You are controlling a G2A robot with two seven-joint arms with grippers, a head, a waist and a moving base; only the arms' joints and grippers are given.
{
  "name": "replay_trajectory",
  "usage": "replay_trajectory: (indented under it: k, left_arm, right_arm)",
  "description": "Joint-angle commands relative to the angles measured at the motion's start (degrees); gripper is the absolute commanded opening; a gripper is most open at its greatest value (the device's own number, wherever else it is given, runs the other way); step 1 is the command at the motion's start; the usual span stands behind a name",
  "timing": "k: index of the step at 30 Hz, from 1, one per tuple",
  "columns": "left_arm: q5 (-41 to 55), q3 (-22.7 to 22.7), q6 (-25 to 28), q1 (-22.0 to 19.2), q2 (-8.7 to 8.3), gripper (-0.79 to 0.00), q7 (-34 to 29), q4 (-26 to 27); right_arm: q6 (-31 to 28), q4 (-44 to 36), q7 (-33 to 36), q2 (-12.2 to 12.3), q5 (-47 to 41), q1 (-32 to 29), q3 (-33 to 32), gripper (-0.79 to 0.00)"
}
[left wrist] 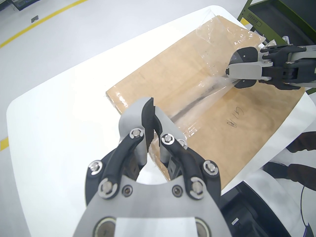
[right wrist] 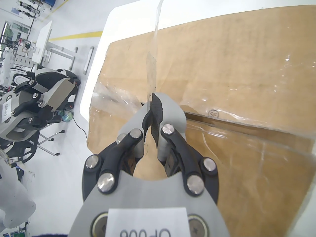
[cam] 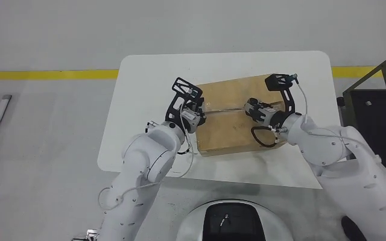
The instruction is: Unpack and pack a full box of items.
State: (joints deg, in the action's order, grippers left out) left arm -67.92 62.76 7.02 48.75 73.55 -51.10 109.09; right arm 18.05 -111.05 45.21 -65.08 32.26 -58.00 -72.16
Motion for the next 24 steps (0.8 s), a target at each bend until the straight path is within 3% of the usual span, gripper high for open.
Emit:
replay_trajectory:
  k: [1, 24]
  left_arm:
    - [0.06, -0.27, 0.21, -0.02, 0.05, -0.785, -0.08, -0.38]
    - [-3.26, -3.07, 0.73, -0.75, 0.73, -0.785, 1.01, -5.5]
  right_arm:
    - [0.23, -0.21, 0.07, -0.01, 0.16, -0.1, 0.08, -0.785]
    - [1.3, -0.71, 0.05, -0.16, 0.88, -0.45, -0.14, -0.776]
